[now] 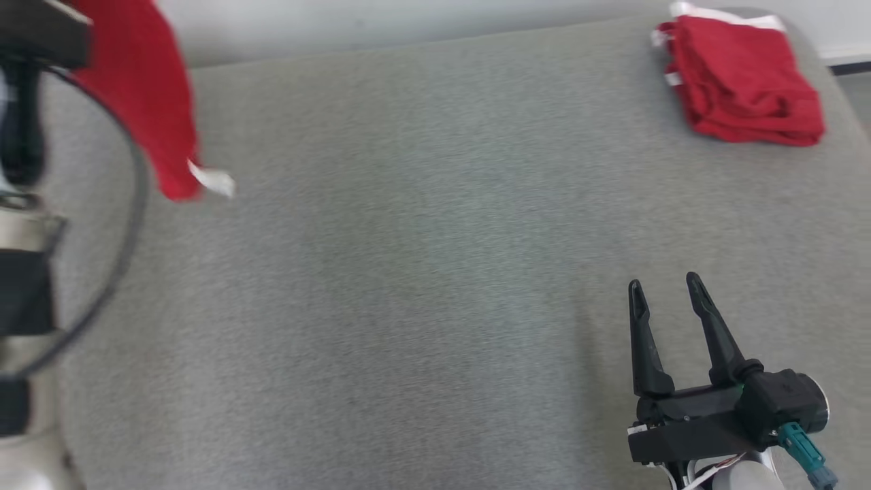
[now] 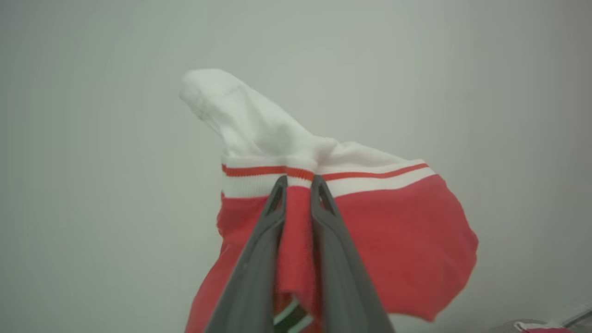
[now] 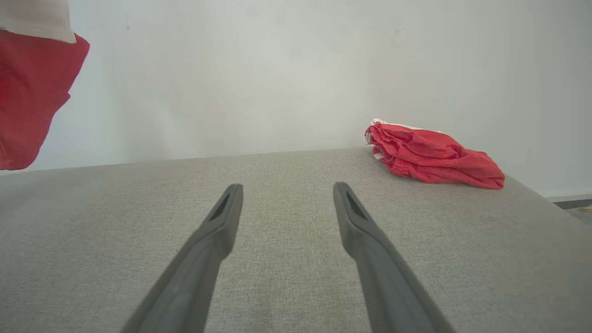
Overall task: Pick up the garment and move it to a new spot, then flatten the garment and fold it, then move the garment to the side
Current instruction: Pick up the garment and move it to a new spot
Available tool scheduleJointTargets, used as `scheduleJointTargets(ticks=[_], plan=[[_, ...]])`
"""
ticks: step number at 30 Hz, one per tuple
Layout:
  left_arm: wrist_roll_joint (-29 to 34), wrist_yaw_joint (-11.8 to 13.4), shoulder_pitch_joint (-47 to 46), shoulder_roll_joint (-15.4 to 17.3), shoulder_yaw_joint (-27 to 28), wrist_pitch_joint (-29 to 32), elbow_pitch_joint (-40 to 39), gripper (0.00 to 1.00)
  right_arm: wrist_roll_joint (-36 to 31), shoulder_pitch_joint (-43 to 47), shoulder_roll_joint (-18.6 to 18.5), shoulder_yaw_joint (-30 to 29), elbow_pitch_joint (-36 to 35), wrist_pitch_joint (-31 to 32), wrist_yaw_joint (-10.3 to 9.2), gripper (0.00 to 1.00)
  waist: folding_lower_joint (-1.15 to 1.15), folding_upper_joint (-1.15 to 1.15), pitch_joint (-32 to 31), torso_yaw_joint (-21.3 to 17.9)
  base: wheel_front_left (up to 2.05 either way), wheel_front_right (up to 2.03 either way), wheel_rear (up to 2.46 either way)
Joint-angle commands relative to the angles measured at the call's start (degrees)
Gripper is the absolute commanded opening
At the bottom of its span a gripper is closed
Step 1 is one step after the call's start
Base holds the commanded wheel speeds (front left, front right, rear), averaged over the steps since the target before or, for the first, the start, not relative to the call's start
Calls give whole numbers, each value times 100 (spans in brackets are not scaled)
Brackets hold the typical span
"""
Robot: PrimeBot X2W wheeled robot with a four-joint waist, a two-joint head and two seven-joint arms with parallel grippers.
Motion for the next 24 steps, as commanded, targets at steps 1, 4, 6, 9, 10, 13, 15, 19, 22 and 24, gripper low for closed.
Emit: scheduleJointTargets(ticks=[1,4,6,9,10,13,15,19,22,24], plan=[[6,34,162,-130,-91,62,-144,0,61,57,28,2,16,-1,-17,100,0,0,-204,-356,0,0,0],[-7,81,367,-426,-349,188,-487,0,154,92,29,-3,41,-1,-17,100,0,0,-241,-518,0,0,0],[-71,110,547,-659,-514,245,-654,0,201,110,29,-21,50,-1,-17,100,0,0,-253,-594,0,0,0],[-170,113,894,-971,-792,335,-837,0,238,107,29,-14,68,-1,-16,100,0,0,-237,-665,0,0,0],[-162,120,1031,-1034,-883,375,-877,0,234,93,30,0,75,-1,-16,100,0,0,-231,-687,0,0,0],[-273,150,1525,-1214,-1072,376,-890,0,275,62,29,34,102,-1,-17,100,0,0,-229,-739,0,0,0],[-234,188,1901,-1238,-1180,343,-791,0,297,43,30,62,118,-1,-17,100,0,0,-227,-772,0,0,0],[-353,283,2750,-1321,-1248,136,-498,0,330,36,27,82,165,-1,-17,100,0,0,-260,-820,0,0,0],[-392,308,3306,-1361,-1340,-3,-199,0,353,24,28,73,187,-1,-16,100,0,0,-274,-834,0,0,0],[-410,285,3601,-1388,-1445,-72,38,0,353,13,29,55,197,-1,-16,100,0,0,-301,-806,0,0,0]])
